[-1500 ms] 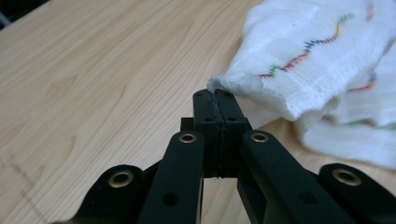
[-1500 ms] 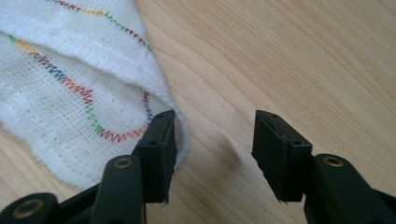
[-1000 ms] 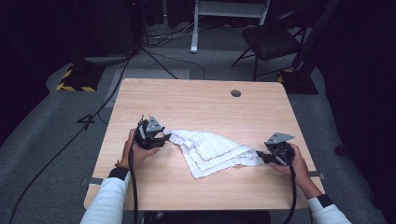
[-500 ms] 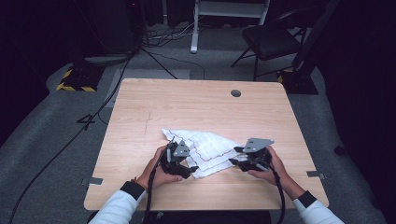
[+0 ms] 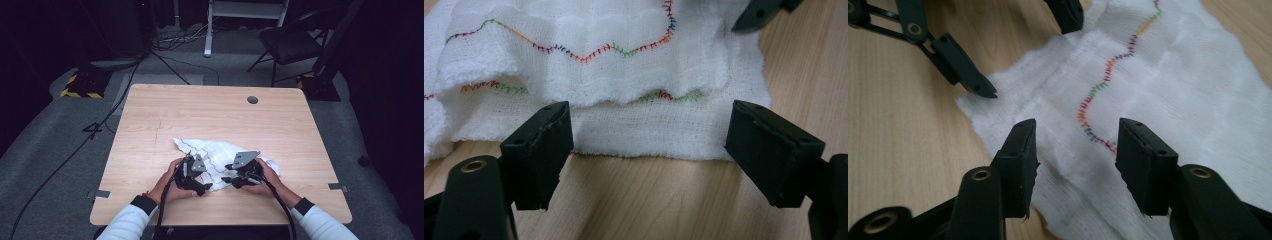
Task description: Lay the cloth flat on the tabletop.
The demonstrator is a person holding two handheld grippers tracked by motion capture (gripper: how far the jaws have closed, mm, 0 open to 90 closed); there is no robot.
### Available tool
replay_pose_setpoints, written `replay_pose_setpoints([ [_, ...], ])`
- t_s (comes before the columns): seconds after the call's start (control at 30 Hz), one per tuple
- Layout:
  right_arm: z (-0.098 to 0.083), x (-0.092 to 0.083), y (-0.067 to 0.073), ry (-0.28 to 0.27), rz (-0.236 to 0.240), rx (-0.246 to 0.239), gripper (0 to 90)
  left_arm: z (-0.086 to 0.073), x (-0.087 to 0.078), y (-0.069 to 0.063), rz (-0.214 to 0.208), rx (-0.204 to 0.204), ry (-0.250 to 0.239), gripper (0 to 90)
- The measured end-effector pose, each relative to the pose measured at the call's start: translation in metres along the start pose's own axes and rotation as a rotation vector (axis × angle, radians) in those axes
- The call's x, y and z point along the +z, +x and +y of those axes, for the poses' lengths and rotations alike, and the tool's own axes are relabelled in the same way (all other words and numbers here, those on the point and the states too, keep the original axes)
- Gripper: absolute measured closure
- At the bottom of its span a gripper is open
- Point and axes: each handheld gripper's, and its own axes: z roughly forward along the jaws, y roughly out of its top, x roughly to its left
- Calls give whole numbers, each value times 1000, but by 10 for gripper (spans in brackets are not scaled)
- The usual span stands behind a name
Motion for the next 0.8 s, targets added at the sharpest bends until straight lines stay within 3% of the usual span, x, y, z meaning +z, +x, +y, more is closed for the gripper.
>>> replay_pose_setpoints([
  [0.13,3,10,3,16,5,-26,513,-1,1,1,-12,-9,-5,189],
  [0.33,5,16,2,26,-12,-45,639,-4,1,4,-34,-13,-21,187],
  [0.4,5,15,4,42,-24,-66,751,-3,0,2,-23,-8,-10,189],
  [0.53,6,12,6,55,-59,-78,837,-4,-1,3,-29,-2,-1,192],
  [0.8,6,-7,-5,17,-108,-56,854,-6,-4,4,-60,0,13,194],
])
